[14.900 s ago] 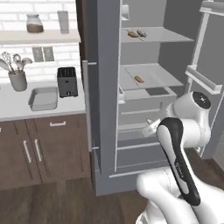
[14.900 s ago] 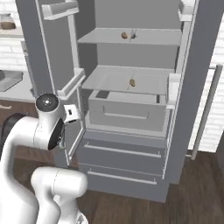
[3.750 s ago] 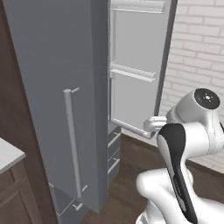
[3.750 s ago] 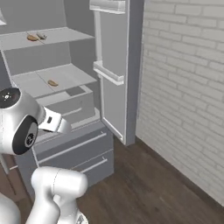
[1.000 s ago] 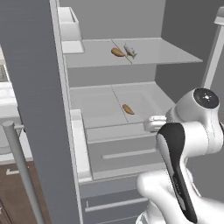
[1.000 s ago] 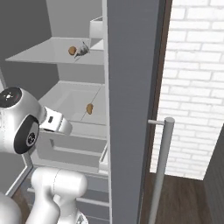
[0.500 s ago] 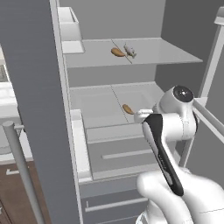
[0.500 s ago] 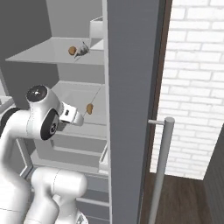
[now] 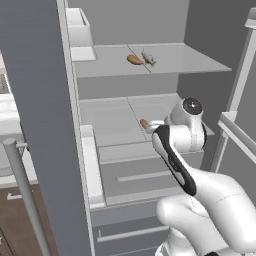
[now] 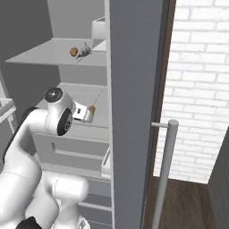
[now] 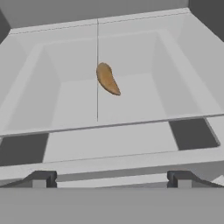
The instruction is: Place one sweet potato and one fish in each tupperware on the nearby counter, to pack two identical lunches.
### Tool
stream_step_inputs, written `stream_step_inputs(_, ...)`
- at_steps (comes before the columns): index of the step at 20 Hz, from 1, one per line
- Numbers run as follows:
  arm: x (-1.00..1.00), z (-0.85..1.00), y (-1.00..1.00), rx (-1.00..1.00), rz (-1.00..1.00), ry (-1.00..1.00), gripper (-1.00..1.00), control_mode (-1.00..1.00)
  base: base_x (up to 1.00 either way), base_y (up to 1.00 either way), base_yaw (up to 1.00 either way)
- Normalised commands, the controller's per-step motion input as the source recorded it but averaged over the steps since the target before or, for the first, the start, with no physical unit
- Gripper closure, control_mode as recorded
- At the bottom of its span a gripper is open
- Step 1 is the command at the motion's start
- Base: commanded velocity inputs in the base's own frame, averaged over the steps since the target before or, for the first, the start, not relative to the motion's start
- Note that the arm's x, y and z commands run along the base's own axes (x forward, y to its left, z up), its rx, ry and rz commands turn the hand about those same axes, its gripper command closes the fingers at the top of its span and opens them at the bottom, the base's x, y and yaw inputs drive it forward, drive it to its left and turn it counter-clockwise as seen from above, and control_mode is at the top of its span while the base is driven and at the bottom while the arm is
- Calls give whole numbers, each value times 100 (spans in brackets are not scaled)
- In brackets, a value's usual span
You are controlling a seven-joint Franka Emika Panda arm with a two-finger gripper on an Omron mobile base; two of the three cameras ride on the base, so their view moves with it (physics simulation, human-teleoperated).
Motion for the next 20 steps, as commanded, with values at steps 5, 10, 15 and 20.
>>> stream_step_inputs(5,47,-4,0,0,0,6,-100,-100,0,0,0)
stream_step_inputs(10,49,-15,0,0,1,1,-100,-100,0,0,0)
stream_step_inputs(15,45,-43,0,0,3,0,-100,-100,0,0,0)
stream_step_inputs(20,41,-33,0,0,4,0,-100,-100,0,0,0)
